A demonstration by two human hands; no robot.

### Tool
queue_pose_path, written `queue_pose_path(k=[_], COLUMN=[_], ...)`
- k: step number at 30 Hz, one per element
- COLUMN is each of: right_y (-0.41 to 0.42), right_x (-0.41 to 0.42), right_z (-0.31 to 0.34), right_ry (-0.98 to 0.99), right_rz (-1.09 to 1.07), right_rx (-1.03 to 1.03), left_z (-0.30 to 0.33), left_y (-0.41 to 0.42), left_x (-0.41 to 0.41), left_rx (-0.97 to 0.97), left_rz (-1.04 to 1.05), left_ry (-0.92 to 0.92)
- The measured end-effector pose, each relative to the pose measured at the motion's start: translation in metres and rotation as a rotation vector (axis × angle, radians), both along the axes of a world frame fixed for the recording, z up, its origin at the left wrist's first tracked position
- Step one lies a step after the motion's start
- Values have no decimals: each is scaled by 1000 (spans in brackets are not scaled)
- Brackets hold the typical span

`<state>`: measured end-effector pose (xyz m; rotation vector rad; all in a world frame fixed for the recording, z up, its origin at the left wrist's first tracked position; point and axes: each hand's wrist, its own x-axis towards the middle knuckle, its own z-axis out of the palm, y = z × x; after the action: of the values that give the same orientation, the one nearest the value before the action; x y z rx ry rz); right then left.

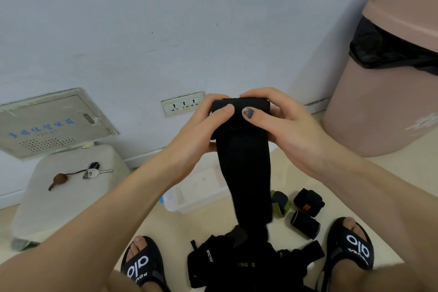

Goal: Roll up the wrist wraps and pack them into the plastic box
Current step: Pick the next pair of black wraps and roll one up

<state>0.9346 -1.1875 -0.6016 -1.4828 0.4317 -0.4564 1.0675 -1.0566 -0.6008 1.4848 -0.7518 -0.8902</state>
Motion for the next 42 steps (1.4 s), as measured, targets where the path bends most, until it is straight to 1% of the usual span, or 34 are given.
queue_pose_path(k=[2,3,8,10,16,19,23,26,29,33,35,38,42], right_y=[-1,-3,-8,-7,-4,-1,5,4,3,2,2,3,5], right_x=[0,0,0,0,1,3,5,5,4,3,3,2,2], right_z=[1,1,5,4,3,1,-2,-1,1,3,3,0,-5], right_ry=[7,10,0,1,31,45,60,70,68,68,70,64,47], right_rz=[-24,-41,-94,-101,-115,-130,-146,-141,-113,-64,-45,-13,-38], right_rx=[6,11,59,68,58,40,24,36,63,95,100,38,-91], left_z=[-1,-2,2,0,3,-1,-9,-9,-3,6,6,5,3], left_y=[0,0,2,2,1,0,-2,-2,2,8,8,8,8], left_x=[1,3,7,6,-1,-5,-8,-8,-3,2,3,3,3], left_rx=[-20,-32,-125,-116,-41,-13,22,30,15,-25,-27,-25,-28], left_rz=[-2,2,73,89,73,133,189,177,119,-14,-25,-15,-26], left_ry=[19,63,408,423,155,66,-101,-127,-154,-279,-311,-326,-368])
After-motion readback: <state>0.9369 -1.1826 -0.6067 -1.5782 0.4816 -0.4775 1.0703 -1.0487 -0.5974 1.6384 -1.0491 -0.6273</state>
